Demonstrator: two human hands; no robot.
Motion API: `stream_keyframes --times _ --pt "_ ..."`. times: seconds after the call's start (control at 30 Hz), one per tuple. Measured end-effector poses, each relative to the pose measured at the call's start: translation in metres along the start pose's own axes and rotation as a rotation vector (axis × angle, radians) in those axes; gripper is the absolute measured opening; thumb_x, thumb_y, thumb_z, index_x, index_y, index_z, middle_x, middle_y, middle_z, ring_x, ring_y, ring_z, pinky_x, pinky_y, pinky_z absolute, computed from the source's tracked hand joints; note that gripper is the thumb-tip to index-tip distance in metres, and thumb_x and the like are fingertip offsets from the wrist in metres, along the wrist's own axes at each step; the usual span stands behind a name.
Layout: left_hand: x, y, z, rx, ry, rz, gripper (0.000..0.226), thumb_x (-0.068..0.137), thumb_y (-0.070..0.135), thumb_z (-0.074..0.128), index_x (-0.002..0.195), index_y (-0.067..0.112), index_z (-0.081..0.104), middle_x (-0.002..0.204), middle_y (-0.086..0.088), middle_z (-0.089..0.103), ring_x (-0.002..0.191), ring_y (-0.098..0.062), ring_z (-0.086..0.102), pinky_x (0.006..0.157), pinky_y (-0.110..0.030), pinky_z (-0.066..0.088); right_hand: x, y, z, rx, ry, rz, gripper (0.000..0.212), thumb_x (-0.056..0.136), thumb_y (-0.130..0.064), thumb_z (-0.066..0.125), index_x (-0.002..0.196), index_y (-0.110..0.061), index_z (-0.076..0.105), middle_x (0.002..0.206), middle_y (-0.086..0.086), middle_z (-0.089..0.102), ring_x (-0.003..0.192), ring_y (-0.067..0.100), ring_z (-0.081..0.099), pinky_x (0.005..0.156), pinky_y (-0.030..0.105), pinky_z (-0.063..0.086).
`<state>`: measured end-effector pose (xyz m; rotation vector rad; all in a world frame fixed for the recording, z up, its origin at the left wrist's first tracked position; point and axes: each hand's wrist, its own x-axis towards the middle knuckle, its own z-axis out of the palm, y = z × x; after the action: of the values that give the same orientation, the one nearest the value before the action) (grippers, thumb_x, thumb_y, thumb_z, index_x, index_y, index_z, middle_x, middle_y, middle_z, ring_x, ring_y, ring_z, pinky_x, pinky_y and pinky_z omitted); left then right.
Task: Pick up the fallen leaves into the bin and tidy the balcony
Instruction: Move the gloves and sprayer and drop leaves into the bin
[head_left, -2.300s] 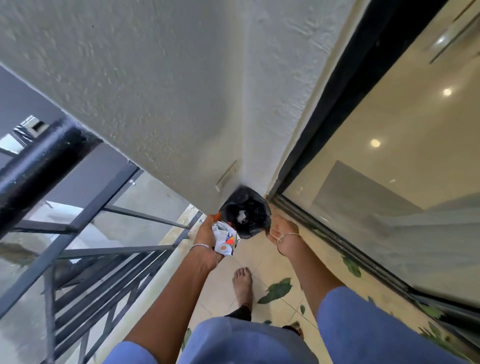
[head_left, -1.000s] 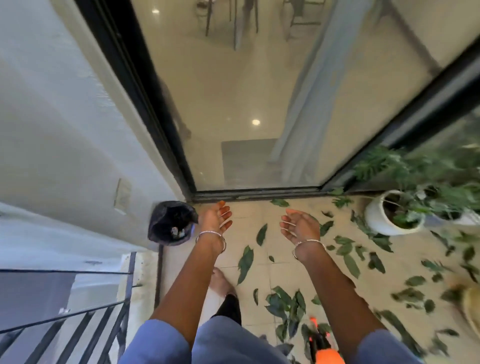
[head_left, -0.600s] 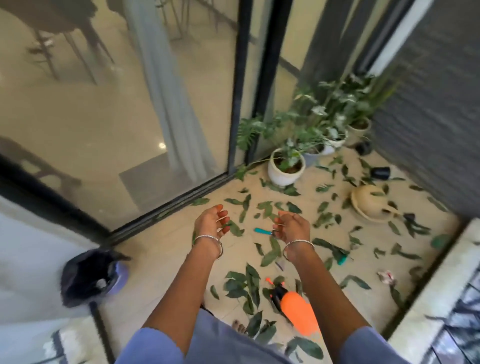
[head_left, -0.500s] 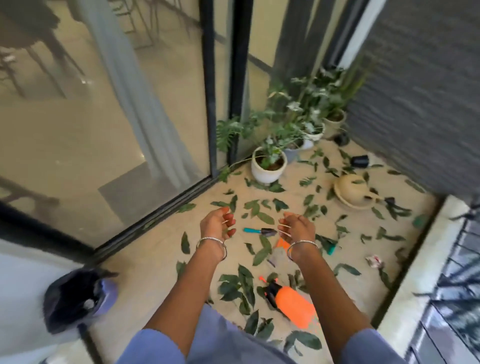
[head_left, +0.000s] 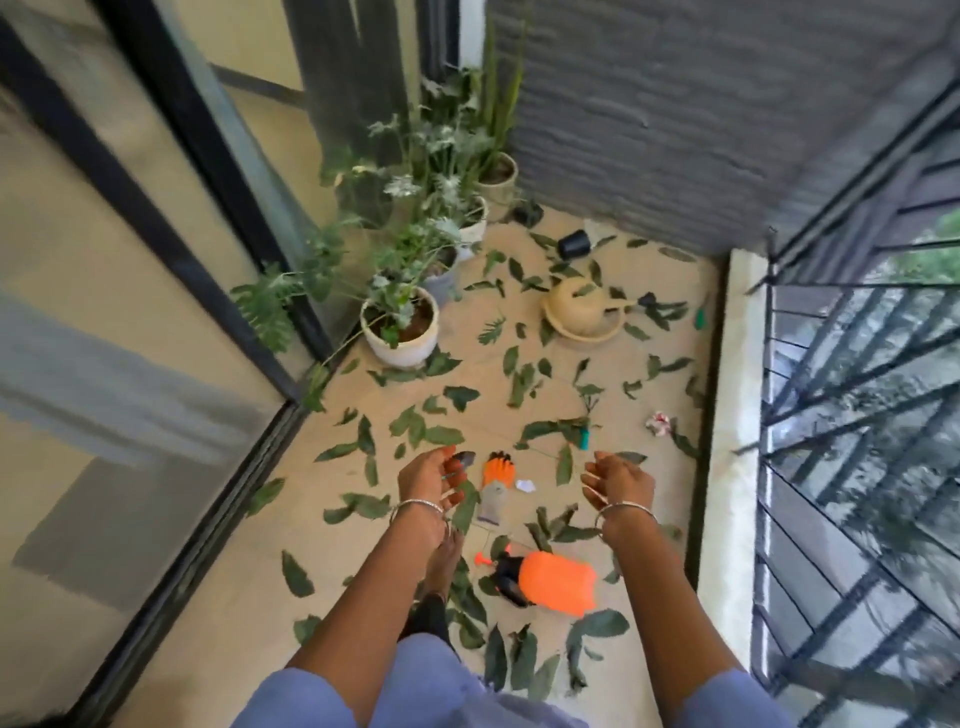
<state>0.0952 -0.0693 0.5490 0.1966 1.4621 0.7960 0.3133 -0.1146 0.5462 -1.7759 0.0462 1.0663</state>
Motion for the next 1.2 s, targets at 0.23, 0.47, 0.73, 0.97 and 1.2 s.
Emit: stream_keyframes --times 0.23,0.47,0.73,0.97,1.2 --pt "0.099 0.026 0.073 0.275 -0.071 -0.099 0.016 0.093 0.016 0.060 0.079 0.010 0.062 0.061 -0.001 0.063 0.054 -0.016 0.056 0.056 -0.027 0.042 0.070 0.003 0.009 -0.020 0.159 0.104 0.010 0.094 -0.005 0.053 0.090 -0.003 0.061 0.071 0.013 0.060 0.058 0.021 0.054 0.056 0.026 0.042" --pt "0.192 0.015 0.111 0.495 -0.077 -0.088 0.015 0.093 0.019 0.059 0.078 0.016 0.064 0.066 -0.003 0.061 0.046 -0.012 0.056 0.043 -0.019 0.042 0.147 0.043 0.026 -0.129 0.207 0.182 0.015 0.086 -0.008 0.055 0.080 -0.012 0.068 0.077 0.017 0.066 0.068 0.026 0.062 0.056 0.029 0.049" --pt "0.351 -0.083 0.130 0.955 -0.091 0.048 0.022 0.077 0.036 0.062 0.079 0.015 0.067 0.065 -0.004 0.066 0.059 -0.029 0.060 0.054 -0.038 0.054 0.258 0.128 0.037 -0.108 0.253 0.267 0.020 0.089 -0.024 0.065 0.071 -0.015 0.063 0.074 0.016 0.067 0.064 0.027 0.061 0.063 0.035 0.049" --pt "0.458 -0.193 0.166 1.477 -0.298 0.294 0.013 0.083 0.013 0.065 0.095 0.009 0.068 0.098 -0.017 0.071 0.095 -0.035 0.064 0.079 -0.037 0.047 0.366 0.243 0.016 -0.195 0.317 0.234 0.018 0.073 -0.033 0.059 0.069 -0.018 0.069 0.064 0.013 0.067 0.070 0.038 0.066 0.066 0.050 0.056" --pt "0.577 -0.316 0.159 1.862 -0.538 0.477 0.032 0.074 0.014 0.065 0.105 0.015 0.061 0.116 -0.018 0.062 0.126 -0.040 0.048 0.115 -0.056 0.019 0.424 0.319 0.006 -0.004 0.386 0.231 0.017 0.090 0.005 0.053 0.086 -0.006 0.065 0.067 0.012 0.063 0.052 0.020 0.056 0.052 0.025 0.045"
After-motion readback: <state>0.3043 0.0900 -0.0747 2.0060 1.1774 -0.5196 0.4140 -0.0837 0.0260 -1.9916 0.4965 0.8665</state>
